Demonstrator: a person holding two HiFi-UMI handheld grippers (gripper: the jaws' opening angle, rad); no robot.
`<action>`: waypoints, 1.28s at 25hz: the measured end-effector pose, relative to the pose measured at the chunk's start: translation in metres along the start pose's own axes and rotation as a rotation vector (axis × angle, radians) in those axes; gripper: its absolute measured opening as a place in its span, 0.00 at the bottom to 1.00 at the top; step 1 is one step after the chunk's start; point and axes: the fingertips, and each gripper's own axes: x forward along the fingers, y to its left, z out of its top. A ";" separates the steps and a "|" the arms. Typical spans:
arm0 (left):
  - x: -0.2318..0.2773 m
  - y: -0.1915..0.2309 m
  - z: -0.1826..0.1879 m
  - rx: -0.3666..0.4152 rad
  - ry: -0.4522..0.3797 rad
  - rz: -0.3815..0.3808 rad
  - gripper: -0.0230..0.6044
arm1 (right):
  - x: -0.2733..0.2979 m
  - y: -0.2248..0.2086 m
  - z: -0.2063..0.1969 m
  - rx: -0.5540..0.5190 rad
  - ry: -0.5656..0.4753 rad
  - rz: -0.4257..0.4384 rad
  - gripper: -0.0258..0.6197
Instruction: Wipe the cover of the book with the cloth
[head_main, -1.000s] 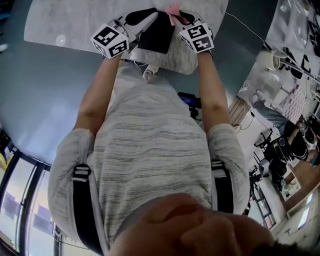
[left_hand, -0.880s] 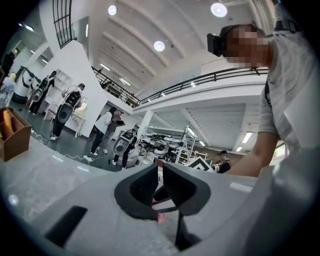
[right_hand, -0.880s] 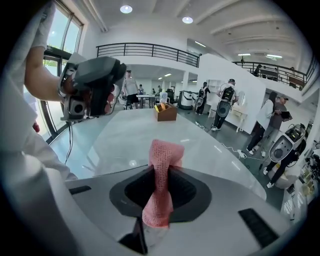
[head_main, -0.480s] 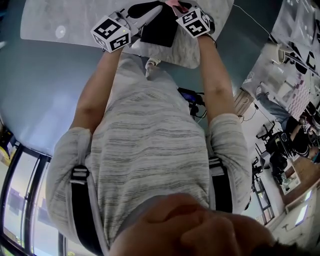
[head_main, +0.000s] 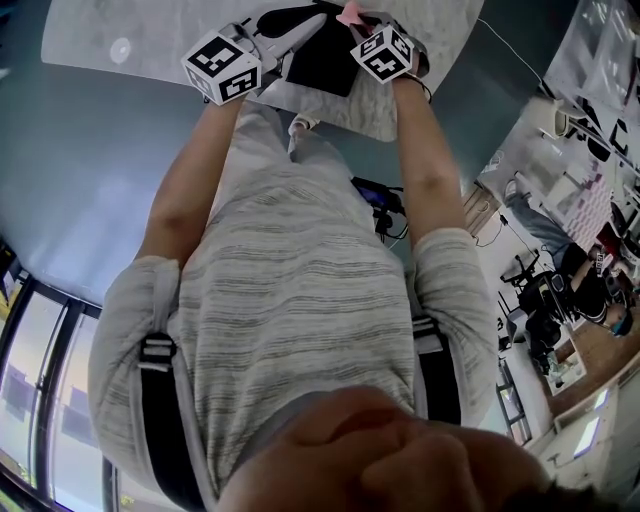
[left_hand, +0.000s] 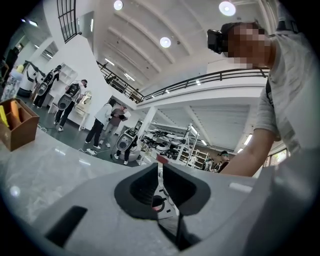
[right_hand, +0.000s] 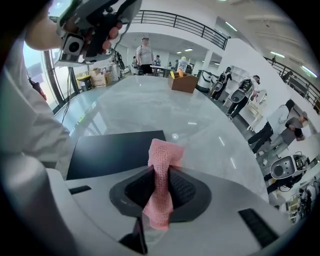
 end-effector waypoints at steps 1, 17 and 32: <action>0.001 0.001 -0.001 -0.001 -0.002 0.000 0.10 | 0.001 0.003 -0.003 0.006 0.001 0.008 0.14; -0.007 -0.007 0.007 -0.009 -0.016 -0.015 0.10 | -0.025 0.107 -0.002 0.071 -0.021 0.175 0.14; -0.003 -0.001 0.013 0.009 -0.020 0.007 0.10 | -0.062 0.185 0.005 0.190 -0.071 0.498 0.14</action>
